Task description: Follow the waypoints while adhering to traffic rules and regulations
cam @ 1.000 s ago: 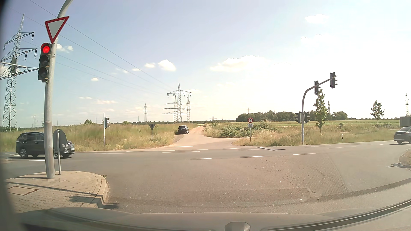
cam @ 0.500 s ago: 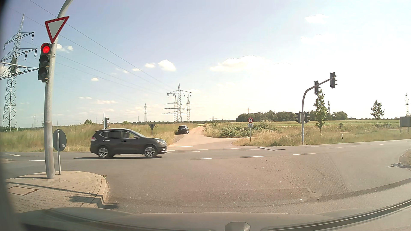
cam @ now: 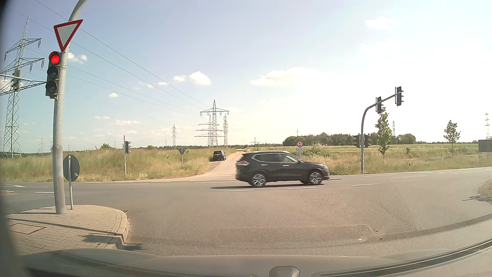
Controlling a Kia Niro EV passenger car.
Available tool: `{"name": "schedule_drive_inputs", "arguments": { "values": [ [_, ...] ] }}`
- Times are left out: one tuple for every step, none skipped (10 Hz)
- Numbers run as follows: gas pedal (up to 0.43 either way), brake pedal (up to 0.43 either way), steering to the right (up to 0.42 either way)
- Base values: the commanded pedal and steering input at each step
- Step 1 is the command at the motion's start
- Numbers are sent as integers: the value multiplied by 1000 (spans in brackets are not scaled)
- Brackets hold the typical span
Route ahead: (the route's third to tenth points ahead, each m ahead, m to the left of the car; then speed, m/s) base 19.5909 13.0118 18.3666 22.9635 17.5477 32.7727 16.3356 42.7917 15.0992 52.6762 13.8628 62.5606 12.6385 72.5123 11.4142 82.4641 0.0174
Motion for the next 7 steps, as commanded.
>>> {"name": "schedule_drive_inputs", "arguments": {
  "values": [
    [0,268,-20],
    [0,274,-19],
    [0,274,-19],
    [0,274,-20],
    [0,274,-20],
    [0,274,-20],
    [0,274,-20]
  ]
}}
